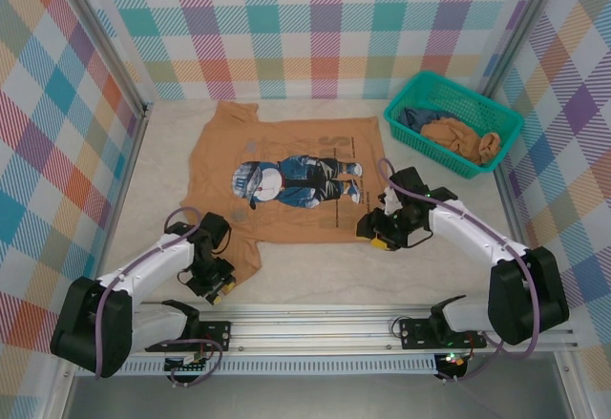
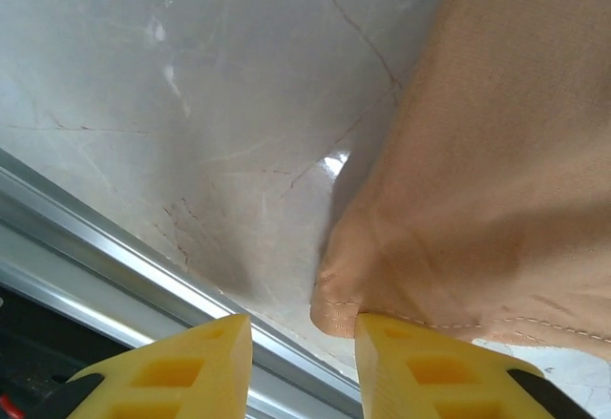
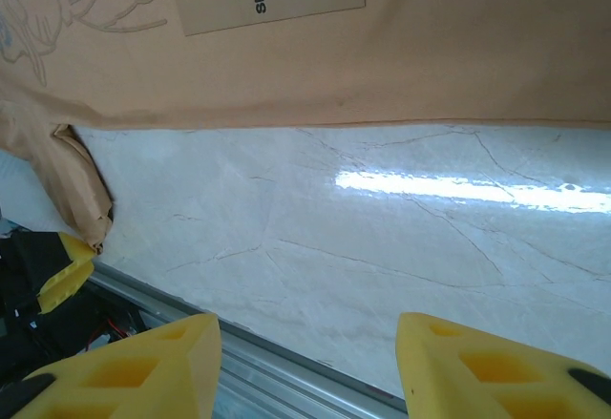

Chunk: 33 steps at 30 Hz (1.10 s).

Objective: Fold and stack the t-shirts

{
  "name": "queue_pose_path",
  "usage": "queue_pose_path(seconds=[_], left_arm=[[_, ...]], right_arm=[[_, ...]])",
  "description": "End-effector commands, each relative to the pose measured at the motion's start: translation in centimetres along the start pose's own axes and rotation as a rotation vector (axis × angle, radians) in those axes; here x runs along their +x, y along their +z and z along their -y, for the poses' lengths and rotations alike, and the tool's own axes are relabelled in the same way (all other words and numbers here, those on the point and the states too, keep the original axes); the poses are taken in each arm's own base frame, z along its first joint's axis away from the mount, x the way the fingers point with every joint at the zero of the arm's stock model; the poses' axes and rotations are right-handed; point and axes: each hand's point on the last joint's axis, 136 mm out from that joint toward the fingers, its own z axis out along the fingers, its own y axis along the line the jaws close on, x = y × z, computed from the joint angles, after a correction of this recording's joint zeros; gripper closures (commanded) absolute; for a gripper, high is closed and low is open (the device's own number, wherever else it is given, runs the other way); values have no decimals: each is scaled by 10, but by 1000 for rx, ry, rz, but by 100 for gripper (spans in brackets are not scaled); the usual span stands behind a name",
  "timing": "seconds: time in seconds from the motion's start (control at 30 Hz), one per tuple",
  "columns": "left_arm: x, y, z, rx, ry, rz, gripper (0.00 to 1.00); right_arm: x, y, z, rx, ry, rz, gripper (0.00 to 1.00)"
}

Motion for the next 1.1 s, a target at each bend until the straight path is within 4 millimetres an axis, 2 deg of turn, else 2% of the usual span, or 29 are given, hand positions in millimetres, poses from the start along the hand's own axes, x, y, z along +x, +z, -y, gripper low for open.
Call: queue_pose_path(seconds=[0.0,0.13,0.33,0.4,0.47,0.53,0.63,0.73,0.83,1.07], left_arm=[[4,-3,0,-10,-5,-10,68],[3,4,1,-12,7,-14,68],[-10,14,20,9,15,19,69],[-14,16,24,4,18,30,74],[-19,14,26,-9,25,53,85],[-22,7,28,-7,35,82,98],[-26,-13,28,16,47,148,100],[-26,-32,25,39,59,185,100],[-23,-45,19,56,64,207,100],[-17,-45,11,75,65,192,100]], right_arm=[[3,-1,-4,-33,6,-2,49],[4,0,-2,-30,13,-2,49],[6,1,5,-9,19,4,49],[5,-2,12,33,27,30,50],[0,-11,34,162,68,94,49],[-6,-20,56,256,138,141,49],[-15,-26,77,316,237,188,50],[-24,-24,85,355,286,198,53],[-29,-18,93,368,337,199,59],[-40,-2,97,350,401,190,61]])
